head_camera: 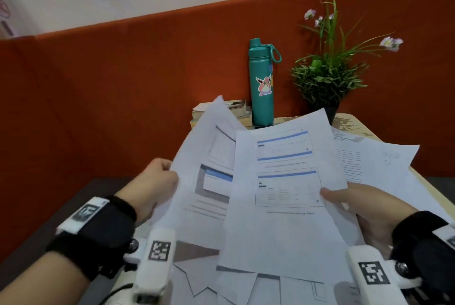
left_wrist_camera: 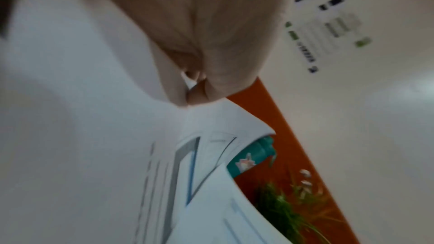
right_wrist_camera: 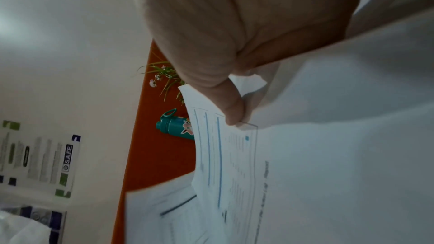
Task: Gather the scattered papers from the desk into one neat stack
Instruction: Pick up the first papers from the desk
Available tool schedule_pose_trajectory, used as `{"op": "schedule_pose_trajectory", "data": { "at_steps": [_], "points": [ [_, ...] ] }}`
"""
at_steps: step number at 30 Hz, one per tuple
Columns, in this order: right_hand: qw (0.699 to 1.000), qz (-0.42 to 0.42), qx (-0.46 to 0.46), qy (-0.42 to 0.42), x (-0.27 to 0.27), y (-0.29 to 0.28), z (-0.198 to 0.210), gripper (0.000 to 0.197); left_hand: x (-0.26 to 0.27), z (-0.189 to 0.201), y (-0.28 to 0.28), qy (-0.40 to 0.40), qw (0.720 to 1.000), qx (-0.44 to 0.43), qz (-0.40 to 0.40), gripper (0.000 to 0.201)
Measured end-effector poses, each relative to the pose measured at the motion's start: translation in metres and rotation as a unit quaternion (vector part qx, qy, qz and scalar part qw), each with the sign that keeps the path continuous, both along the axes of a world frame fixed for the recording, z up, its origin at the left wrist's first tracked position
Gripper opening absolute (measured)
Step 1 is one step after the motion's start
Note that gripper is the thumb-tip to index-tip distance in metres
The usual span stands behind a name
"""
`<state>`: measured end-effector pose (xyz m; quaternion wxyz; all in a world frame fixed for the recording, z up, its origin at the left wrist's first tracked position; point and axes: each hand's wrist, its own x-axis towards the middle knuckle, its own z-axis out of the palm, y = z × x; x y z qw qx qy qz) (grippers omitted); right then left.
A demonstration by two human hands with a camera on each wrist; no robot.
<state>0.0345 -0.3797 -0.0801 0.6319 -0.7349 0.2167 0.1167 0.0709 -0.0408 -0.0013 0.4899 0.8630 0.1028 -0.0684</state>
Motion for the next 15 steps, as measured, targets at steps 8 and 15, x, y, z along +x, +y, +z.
{"op": "schedule_pose_trajectory", "data": {
  "at_steps": [8,15],
  "points": [
    [0.999,0.023,-0.035,-0.020,0.004,0.013,-0.003,0.037,-0.010,-0.036,-0.056,0.023,0.989,-0.065,-0.128,0.028],
    [0.995,0.052,0.032,-0.076,0.002,0.028,-0.001,0.045,-0.011,-0.028,-0.024,0.003,0.963,-0.238,-0.128,0.030]
  ]
}}
